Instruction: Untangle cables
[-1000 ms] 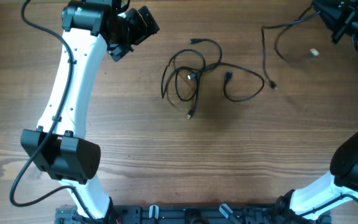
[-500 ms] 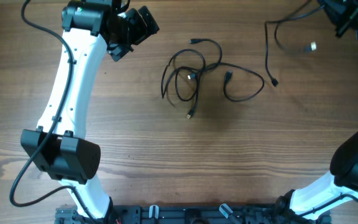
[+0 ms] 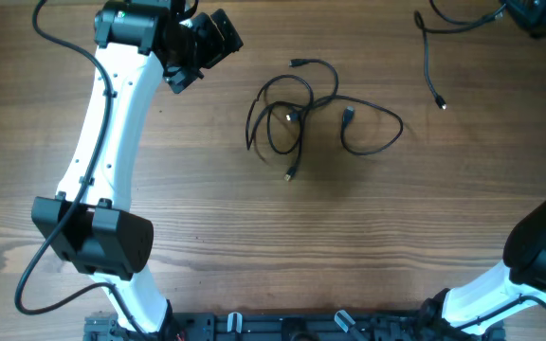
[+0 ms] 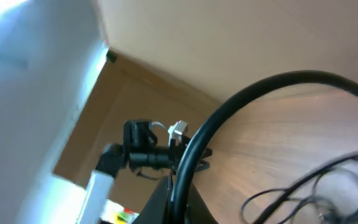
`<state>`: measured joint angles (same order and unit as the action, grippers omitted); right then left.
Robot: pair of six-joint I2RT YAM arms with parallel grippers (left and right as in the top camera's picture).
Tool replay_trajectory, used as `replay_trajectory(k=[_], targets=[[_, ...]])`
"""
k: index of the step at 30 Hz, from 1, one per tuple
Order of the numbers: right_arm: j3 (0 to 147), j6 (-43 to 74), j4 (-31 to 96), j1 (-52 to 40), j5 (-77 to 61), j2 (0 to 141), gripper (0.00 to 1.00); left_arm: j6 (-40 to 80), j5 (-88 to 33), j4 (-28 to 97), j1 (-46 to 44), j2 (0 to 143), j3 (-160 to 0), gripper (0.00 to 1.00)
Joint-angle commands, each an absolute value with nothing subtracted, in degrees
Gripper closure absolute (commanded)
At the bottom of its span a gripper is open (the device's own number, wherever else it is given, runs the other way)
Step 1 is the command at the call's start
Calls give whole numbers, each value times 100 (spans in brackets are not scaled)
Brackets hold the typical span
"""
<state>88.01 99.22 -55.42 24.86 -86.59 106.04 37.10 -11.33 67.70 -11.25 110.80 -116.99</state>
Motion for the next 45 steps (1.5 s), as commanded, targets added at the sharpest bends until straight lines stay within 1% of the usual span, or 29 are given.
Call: replay_trajectory(k=[1,5,9,11,12,15,16,19,20,22,23,25,26,27,29,30,31,33,34,35,36,37,39,43,45], targets=[[8875,9872,-4425,2484,-8429,10604,96,3623,-1081,6761,-1151,11076,-11723,0],[8875,9677,-1813,2484,-7682,10604,96,3623,-1081,6792,-1151,11076,-11723,0],[8875,9673,196,2484,-7188,10606,96,3623,-1081,6823,-1151,11076,-11723,0],[8875,9592,926,2484,-7131,10606,96,3621,-1081,6849,-1151,11076,-11723,0],[8875,9596,1046,2484,-7131,10606,96,3623,-1081,6849,-1151,11076,-11723,0],[8875,9598,899,2482,-7146,10606,96,3623,-1081,6847,-1151,11076,-11723,0],[8875,9592,692,2482,-7199,10606,96,3623,-1081,6849,-1151,11076,-11723,0],[8875,9485,-1627,2482,-7612,10606,96,3623,-1081,6842,-1151,11076,-11723,0],[8875,9651,-2521,2482,-7723,10606,96,3623,-1081,6842,-1151,11076,-11723,0],[8877,10197,-5231,2482,-7878,10606,96,3623,-1081,6840,-1151,11076,-11723,0],[8875,10243,-6112,2484,-7872,10606,96,3623,-1079,6840,-1151,11076,-11723,0],[8875,10235,-7124,2484,-7878,10606,95,3623,-1081,6842,-1151,11076,-11723,0],[8875,10191,-7363,2484,-7905,10606,95,3623,-1081,6842,-1151,11076,-11723,0],[8875,10175,-7334,2484,-7924,10606,95,3623,-1081,6842,-1151,11076,-11723,0],[8875,9990,-6925,2484,-7959,10608,96,3623,-1081,6840,-1151,11076,-11723,0],[8875,9511,-6250,2484,-7957,10608,95,3623,-1081,6840,-1151,11076,-11723,0],[8875,8982,-5054,2484,-7942,10608,95,3623,-1081,6842,-1151,11076,-11723,0],[8875,8724,-3096,2484,-7710,10608,95,3623,-1081,6845,-1151,11076,-11723,0],[8875,8702,-2191,2484,-7511,10608,89,3623,-1081,6842,-1151,11076,-11723,0],[8875,8711,-1284,2484,-7260,10608,86,3623,-1081,6840,-1151,11076,-11723,0],[8875,8724,-110,2484,-6906,10608,92,3623,-1081,6842,-1151,11076,-11723,0],[8875,8746,510,2484,-6709,10608,94,3623,-1081,6842,-1151,11076,-11723,0],[8875,8739,1557,2484,-6326,10608,96,3623,-1081,6842,-1151,11076,-11723,0],[8875,8558,1619,2484,-6392,10608,96,3623,-1079,6840,-1151,11076,-11723,0],[8875,7933,1044,2482,-6775,10608,96,3623,-1079,6840,-1151,11076,-11723,0]])
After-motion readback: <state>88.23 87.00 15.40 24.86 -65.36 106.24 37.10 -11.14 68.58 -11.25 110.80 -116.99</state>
